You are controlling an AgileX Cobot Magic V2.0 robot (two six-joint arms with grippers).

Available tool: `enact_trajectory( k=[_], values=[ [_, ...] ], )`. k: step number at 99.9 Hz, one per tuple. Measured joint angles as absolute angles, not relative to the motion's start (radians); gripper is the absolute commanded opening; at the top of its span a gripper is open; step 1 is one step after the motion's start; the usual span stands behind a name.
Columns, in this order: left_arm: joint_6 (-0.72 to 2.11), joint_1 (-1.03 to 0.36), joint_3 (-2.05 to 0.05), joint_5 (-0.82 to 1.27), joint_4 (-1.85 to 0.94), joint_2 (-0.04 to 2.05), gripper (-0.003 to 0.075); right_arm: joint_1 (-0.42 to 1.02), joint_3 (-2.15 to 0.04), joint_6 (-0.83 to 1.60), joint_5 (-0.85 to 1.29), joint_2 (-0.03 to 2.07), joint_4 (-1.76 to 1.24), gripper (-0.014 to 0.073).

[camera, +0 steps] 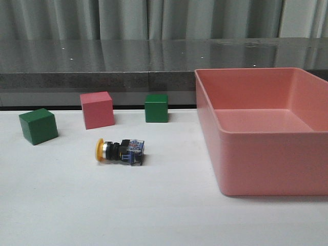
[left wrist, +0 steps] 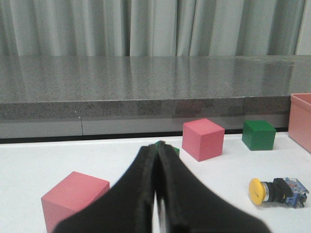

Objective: Place and stand button with both arms

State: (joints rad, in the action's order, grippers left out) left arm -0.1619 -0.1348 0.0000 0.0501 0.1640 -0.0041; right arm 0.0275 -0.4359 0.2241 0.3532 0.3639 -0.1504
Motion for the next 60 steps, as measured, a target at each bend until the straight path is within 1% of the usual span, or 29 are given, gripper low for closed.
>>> enact_trajectory(
  k=[17,30,36,44,60],
  values=[
    [-0.162,-0.135,0.0,-0.051,0.108,-0.004,-0.002,0.027,-0.426,0.224,0.366,0.305,-0.15,-0.0061],
    [-0.164,-0.135,-0.002,-0.083,-0.063,-0.004,-0.002,0.027,-0.426,0.224,0.37,0.305,-0.15,-0.0061],
    [-0.164,-0.135,-0.016,-0.019,-0.147,-0.004,-0.002,0.027,-0.426,0.224,0.37,0.305,-0.15,-0.0061],
    [-0.166,-0.135,-0.075,0.113,-0.181,0.017,-0.002,0.027,-0.426,0.224,0.37,0.305,-0.15,-0.0061],
    [-0.134,-0.135,-0.309,0.375,-0.147,0.205,-0.002,0.027,-0.426,0.224,0.37,0.305,-0.15,-0.0061]
  ],
)
